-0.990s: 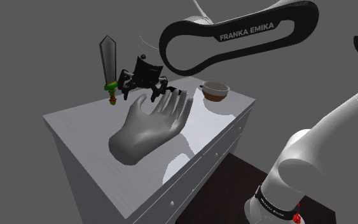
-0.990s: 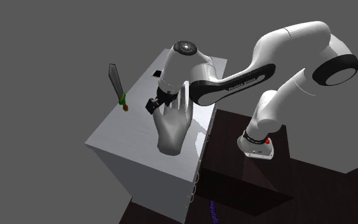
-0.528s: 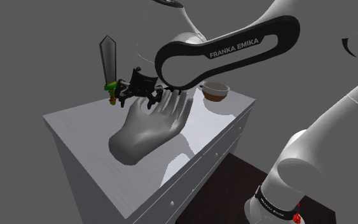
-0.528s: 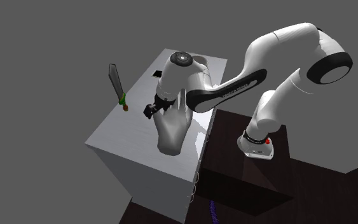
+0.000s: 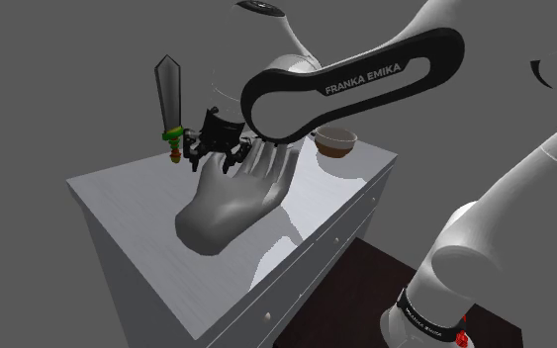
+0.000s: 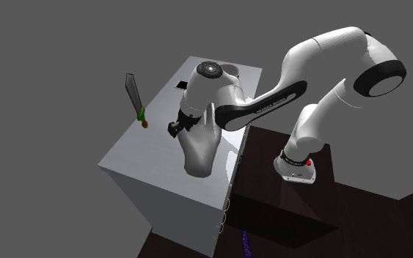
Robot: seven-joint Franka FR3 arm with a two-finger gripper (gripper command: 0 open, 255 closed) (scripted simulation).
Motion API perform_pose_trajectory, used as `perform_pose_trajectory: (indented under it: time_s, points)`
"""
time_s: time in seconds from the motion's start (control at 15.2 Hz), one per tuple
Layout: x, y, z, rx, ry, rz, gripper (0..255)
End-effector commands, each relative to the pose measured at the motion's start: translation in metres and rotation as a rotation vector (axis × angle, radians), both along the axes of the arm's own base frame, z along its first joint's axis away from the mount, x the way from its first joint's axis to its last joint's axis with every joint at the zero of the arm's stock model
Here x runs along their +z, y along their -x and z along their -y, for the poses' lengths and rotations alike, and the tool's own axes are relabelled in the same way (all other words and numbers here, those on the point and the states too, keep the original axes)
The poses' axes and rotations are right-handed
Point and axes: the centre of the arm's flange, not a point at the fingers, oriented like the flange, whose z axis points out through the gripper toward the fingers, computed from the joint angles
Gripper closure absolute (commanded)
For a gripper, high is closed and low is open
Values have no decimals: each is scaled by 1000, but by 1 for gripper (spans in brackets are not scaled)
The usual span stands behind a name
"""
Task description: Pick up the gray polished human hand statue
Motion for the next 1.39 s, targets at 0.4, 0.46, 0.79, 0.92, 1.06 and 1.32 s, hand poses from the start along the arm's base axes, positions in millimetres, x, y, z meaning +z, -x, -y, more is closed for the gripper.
perform_pose_trajectory:
  time_s: [0.4, 0.46, 0.79, 0.92, 1.06, 1.32]
  points:
    - [13, 0, 1, -1, 2, -5, 255]
    - [18, 0, 1, -1, 2, -5, 255]
    - [44, 0, 1, -1, 2, -5, 255]
    - [55, 0, 1, -1, 2, -5, 255]
    - [66, 0, 1, -1, 2, -5, 255]
    - [77, 0, 1, -1, 2, -5, 255]
